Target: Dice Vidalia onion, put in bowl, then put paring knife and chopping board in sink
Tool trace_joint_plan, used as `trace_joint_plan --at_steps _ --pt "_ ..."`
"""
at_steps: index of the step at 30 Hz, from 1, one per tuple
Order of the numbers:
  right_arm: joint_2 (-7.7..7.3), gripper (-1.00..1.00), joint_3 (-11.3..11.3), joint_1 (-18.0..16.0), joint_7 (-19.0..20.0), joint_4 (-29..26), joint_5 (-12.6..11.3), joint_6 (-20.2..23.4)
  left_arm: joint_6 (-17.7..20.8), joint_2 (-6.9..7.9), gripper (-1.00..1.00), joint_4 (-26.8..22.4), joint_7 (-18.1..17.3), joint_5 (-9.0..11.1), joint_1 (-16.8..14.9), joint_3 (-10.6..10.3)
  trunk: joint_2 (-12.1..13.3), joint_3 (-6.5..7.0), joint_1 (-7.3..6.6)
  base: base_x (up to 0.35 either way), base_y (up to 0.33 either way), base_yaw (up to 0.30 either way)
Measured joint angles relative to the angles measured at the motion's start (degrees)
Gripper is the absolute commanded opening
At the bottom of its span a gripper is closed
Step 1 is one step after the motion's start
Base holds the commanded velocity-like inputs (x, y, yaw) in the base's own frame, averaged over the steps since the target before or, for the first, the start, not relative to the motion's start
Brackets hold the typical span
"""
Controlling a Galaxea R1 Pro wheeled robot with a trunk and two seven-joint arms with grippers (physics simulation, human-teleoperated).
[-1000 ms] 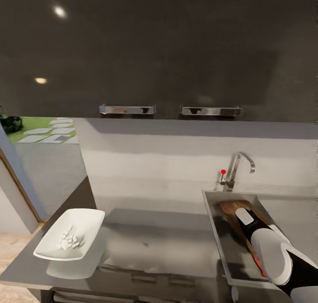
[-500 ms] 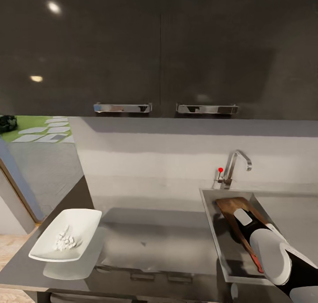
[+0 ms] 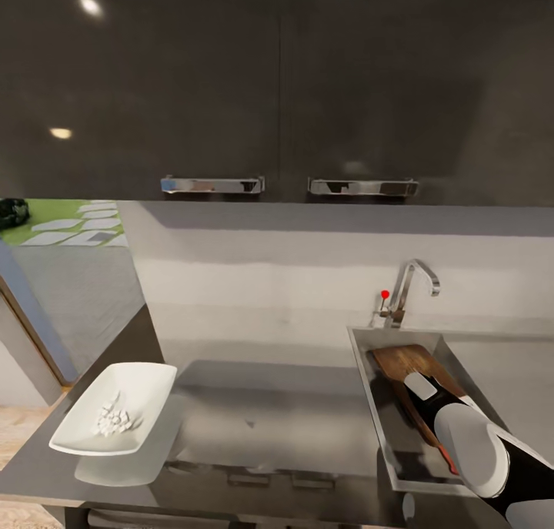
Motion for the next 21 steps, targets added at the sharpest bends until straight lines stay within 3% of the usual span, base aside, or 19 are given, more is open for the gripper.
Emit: trace_joint_plan --at_steps 21 --pt "-0.03 -1.0 0.0 0.0 0.0 0.0 0.0 0.0 0.0 0.0 1.0 0.0 0.0 0.0 0.0 0.0 0.0 -1.95 0.0 0.0 0.0 0.0"
